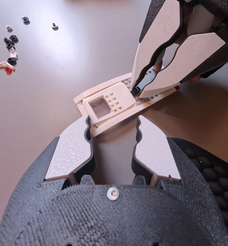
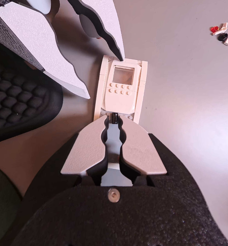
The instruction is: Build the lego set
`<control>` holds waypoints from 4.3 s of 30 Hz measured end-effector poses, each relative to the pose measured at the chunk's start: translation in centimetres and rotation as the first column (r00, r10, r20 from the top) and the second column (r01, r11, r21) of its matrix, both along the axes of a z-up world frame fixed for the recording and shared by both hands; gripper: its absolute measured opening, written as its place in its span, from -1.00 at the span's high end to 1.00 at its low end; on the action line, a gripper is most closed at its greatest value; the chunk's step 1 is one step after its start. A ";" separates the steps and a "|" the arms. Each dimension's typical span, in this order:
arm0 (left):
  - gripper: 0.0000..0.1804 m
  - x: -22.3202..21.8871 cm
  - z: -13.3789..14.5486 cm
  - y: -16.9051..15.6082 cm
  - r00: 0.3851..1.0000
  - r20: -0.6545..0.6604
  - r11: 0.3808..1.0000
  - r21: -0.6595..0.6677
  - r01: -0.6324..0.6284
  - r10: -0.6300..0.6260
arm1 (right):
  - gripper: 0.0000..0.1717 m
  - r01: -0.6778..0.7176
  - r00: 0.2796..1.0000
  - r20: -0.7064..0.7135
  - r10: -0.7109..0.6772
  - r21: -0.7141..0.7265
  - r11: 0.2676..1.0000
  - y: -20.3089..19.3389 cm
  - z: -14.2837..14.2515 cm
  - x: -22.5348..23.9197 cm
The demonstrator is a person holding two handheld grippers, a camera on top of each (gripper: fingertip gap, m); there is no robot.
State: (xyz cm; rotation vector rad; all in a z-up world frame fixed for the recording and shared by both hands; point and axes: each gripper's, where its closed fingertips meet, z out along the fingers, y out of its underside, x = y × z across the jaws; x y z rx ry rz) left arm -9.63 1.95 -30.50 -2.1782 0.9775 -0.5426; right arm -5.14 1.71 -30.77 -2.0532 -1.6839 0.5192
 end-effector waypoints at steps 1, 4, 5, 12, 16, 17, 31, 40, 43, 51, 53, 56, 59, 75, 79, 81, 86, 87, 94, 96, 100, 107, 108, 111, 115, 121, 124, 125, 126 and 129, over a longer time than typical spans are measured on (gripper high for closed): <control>0.26 0.0 0.0 0.0 1.000 0.002 1.000 0.000 0.000 0.000 | 0.84 -0.003 1.000 0.000 0.003 -0.007 1.000 -0.1 0.0 0.0; 0.26 0.0 0.0 0.0 1.000 0.002 1.000 -0.002 0.000 0.000 | 0.82 -0.008 1.000 -0.004 0.008 -0.024 1.000 -0.3 0.0 -0.1; 0.27 0.0 0.0 0.0 1.000 0.001 1.000 -0.001 0.001 -0.001 | 0.82 -0.008 1.000 -0.004 0.008 -0.025 1.000 -0.3 0.0 0.0; 0.27 0.0 0.0 0.0 1.000 -0.001 1.000 -0.002 0.003 -0.003 | 0.77 -0.020 1.000 -0.007 0.019 -0.029 0.999 -0.4 0.1 -0.1; 0.27 0.0 0.0 -0.1 1.000 0.003 1.000 -0.002 0.005 -0.005 | 0.77 -0.022 1.000 -0.017 0.022 -0.036 0.999 -0.5 0.2 0.0; 0.27 0.0 0.0 -0.1 1.000 0.006 1.000 -0.003 0.005 -0.005 | 0.77 -0.022 1.000 -0.021 0.021 -0.039 0.999 -0.5 0.2 0.1; 0.24 -0.1 0.1 0.4 1.000 0.007 1.000 0.027 0.009 -0.010 | 0.89 -0.029 0.989 -0.145 0.026 -0.017 0.999 0.2 1.5 0.6; 0.30 0.1 -0.3 0.7 1.000 -0.021 0.999 0.051 0.011 -0.010 | 0.93 -0.043 0.990 -0.135 0.043 0.002 0.999 1.0 1.5 1.4; 0.30 0.1 -0.3 0.7 0.999 -0.030 0.998 0.058 0.011 -0.010 | 0.98 -0.055 0.990 -0.128 0.055 -0.002 0.998 1.1 1.5 1.5; 0.27 0.1 0.2 0.8 1.000 -0.019 0.995 0.095 0.021 -0.019 | 1.00 -0.107 0.990 -0.099 0.102 -0.048 0.993 0.3 0.6 0.8; 0.27 0.0 0.1 0.8 1.000 -0.021 0.995 0.097 0.024 -0.022 | 1.00 -0.119 0.989 -0.091 0.114 -0.046 0.992 0.1 0.5 0.5; 0.28 0.1 -0.2 0.7 0.999 -0.032 0.995 0.099 0.030 -0.027 | 1.00 -0.127 0.989 -0.079 0.123 -0.048 0.991 0.1 0.5 0.2; 0.31 0.0 -0.3 0.8 0.999 -0.048 0.994 0.105 0.028 -0.023 | 1.00 -0.139 0.989 -0.056 0.137 -0.033 0.990 0.2 0.5 0.0; 0.29 0.1 -0.6 0.8 0.993 -0.116 0.989 0.148 0.010 0.007 | 1.00 -0.208 0.973 0.114 0.201 0.055 0.976 0.2 0.0 -0.1; 0.29 0.1 -0.6 0.8 0.994 -0.109 0.990 0.144 0.004 0.012 | 1.00 -0.199 0.973 0.117 0.198 -0.006 0.980 0.2 -0.1 -0.3; 0.29 0.1 -0.6 0.8 0.994 -0.107 0.989 0.146 0.003 0.012 | 1.00 -0.200 0.973 0.118 0.200 -0.017 0.980 0.3 -0.1 -0.4; 0.34 0.0 -0.6 0.8 0.995 -0.097 0.988 0.153 0.008 0.007 | 1.00 -0.221 0.975 0.018 0.221 -0.018 0.975 0.4 0.3 -0.6; 0.38 0.0 -0.5 0.9 0.996 -0.093 0.987 0.158 0.007 0.008 | 1.00 -0.202 0.976 -0.098 0.197 -0.048 0.978 0.3 1.6 -0.7; 0.31 0.3 -0.6 0.9 0.996 -0.092 0.985 0.167 0.033 -0.017 | 0.69 0.000 0.969 -0.246 -0.003 -0.010 1.000 6.4 5.1 8.9; 0.31 0.4 -0.5 1.1 0.996 -0.086 0.986 0.164 0.031 -0.017 | 0.69 0.018 0.983 -0.180 -0.022 -0.019 1.000 6.3 3.7 11.1; 0.31 0.7 -0.5 1.2 0.997 -0.082 0.987 0.160 0.019 -0.006 | 0.77 0.026 0.999 -0.030 -0.025 0.014 1.000 5.3 1.0 12.7; 0.33 0.8 -0.6 1.2 0.996 -0.089 0.984 0.177 -0.004 0.020 | 0.93 0.043 0.996 0.077 -0.044 0.021 0.999 5.6 -0.9 12.9; 0.35 0.7 -0.6 1.1 0.995 -0.096 0.984 0.180 -0.007 0.025 | 0.97 0.039 0.996 0.076 -0.040 0.014 0.999 5.6 -0.9 12.8; 0.38 0.7 -0.6 0.9 0.993 -0.115 0.982 0.189 -0.005 0.027 | 0.97 0.036 0.996 0.080 -0.036 0.004 0.999 5.6 -0.8 12.5; 0.39 0.7 -0.6 0.8 0.992 -0.120 0.981 0.196 -0.001 0.025 | 0.97 0.004 1.000 -0.020 -0.005 -0.053 0.999 4.6 0.7 9.9; 0.40 0.8 -0.5 0.7 0.994 -0.110 0.980 0.199 0.000 0.022 | 0.97 -0.080 0.987 -0.159 0.040 -0.253 0.964 1.7 2.1 4.1; 0.40 0.8 -0.5 0.7 0.994 -0.105 0.980 0.201 -0.002 0.024 | 0.97 -0.095 0.990 -0.124 0.067 -0.241 0.966 1.8 1.4 2.5; 0.41 0.8 -0.5 0.6 0.994 -0.104 0.980 0.201 -0.003 0.025 | 0.97 -0.101 0.990 -0.116 0.074 -0.243 0.965 1.8 1.2 2.1; 0.41 0.8 -0.5 0.6 0.994 -0.104 0.979 0.202 -0.004 0.025 | 0.97 -0.106 0.991 -0.107 0.081 -0.251 0.962 1.7 1.0 1.8; 0.41 0.8 -0.5 0.6 0.994 -0.102 0.979 0.204 -0.003 0.024 | 0.96 -0.116 0.992 -0.080 0.098 -0.262 0.958 1.6 0.5 1.4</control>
